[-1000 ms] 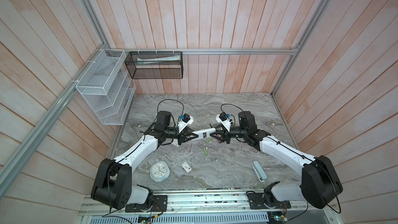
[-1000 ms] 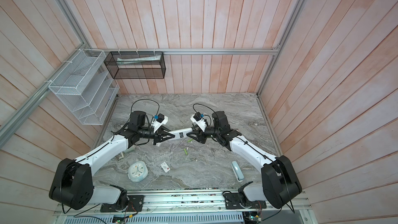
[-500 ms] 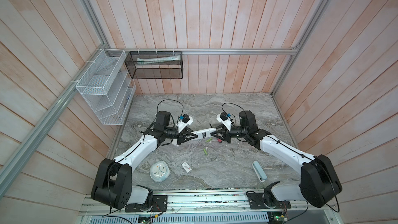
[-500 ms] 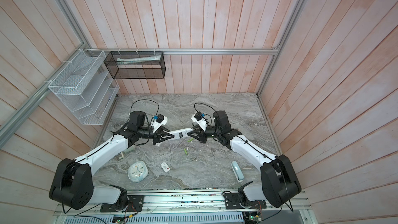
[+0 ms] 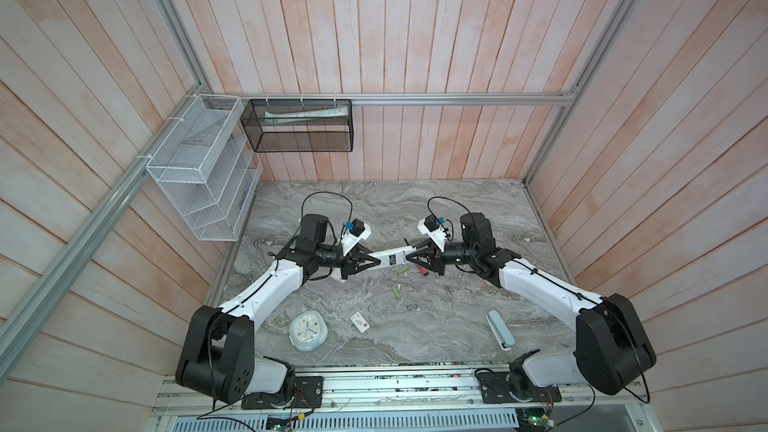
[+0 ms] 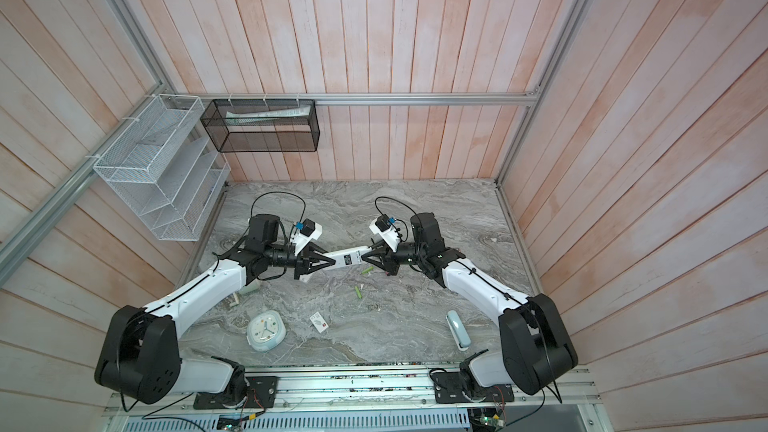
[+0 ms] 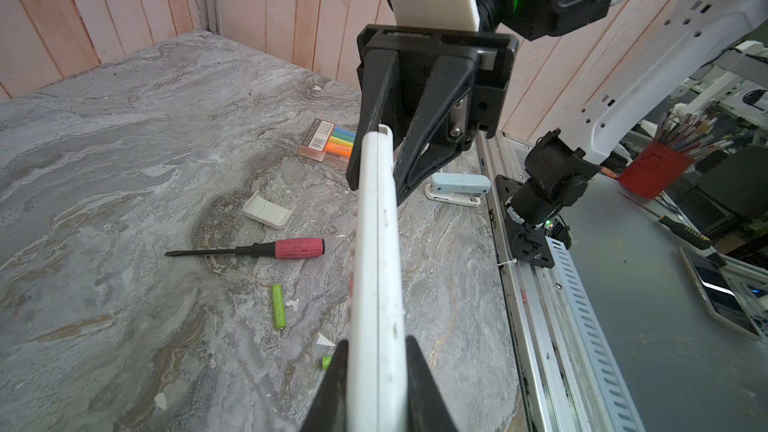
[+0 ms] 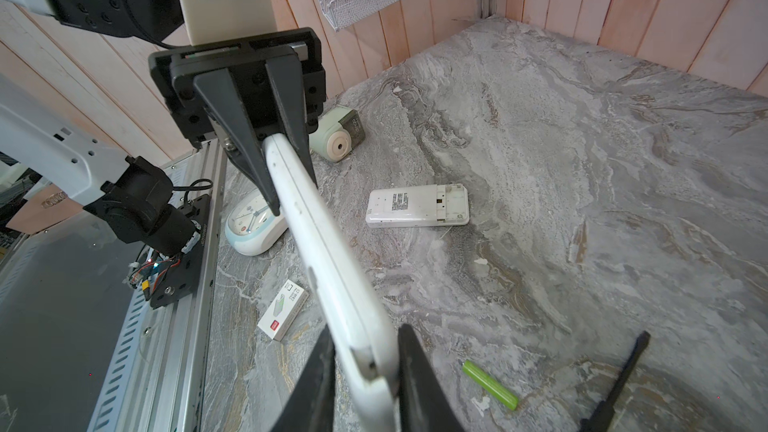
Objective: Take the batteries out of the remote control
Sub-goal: 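Hold the white remote raised between both grippers, back facing up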
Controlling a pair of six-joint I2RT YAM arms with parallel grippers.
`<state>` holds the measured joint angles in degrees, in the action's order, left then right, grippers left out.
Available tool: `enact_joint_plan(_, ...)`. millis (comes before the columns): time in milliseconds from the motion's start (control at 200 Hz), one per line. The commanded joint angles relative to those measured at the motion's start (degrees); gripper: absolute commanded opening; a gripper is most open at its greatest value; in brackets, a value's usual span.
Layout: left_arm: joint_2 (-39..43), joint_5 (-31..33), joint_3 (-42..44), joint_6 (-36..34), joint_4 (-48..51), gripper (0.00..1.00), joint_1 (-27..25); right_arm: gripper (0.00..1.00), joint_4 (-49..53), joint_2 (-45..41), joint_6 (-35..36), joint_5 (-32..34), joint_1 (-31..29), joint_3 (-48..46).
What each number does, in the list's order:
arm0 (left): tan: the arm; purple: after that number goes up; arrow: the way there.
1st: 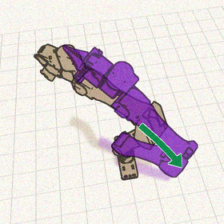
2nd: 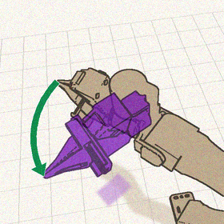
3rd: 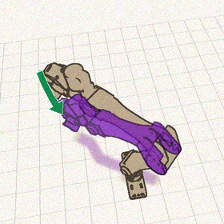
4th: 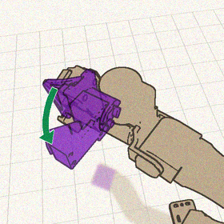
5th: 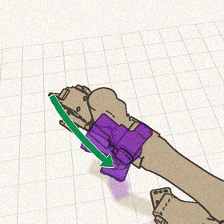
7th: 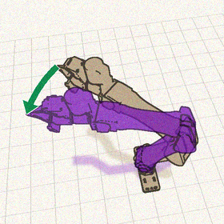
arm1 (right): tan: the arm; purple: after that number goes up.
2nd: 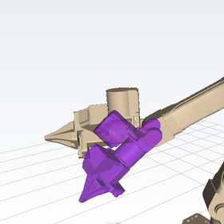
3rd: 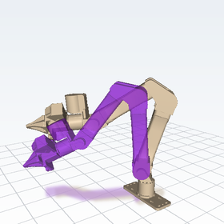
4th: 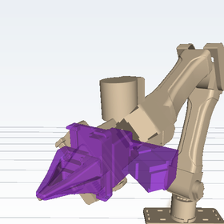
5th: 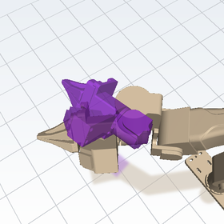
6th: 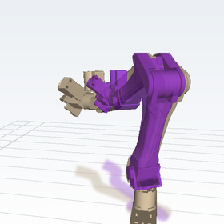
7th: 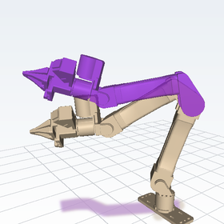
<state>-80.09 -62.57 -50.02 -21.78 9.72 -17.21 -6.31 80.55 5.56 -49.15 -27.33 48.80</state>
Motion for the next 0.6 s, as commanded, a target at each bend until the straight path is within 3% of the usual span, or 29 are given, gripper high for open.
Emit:
enact_joint_plan(0, 0.5, -2.6, 0.5, 0.4, -0.8, 0.00, -0.7, 0.22, -2.7, -0.8, -2.3, 4.8, 0.8, -0.3)
enact_joint_plan(325, 0.5, -2.3, 0.5, 2.8, -3.0, 0.00, -0.6, 0.21, -1.8, -2.0, -2.3, 6.7, 0.9, -0.8)
enact_joint_plan(595, 1.2, -3.9, 1.1, 3.1, -3.9, 0.00, -0.6, 0.32, -2.9, -1.1, -3.6, 7.1, 0.9, -0.5)
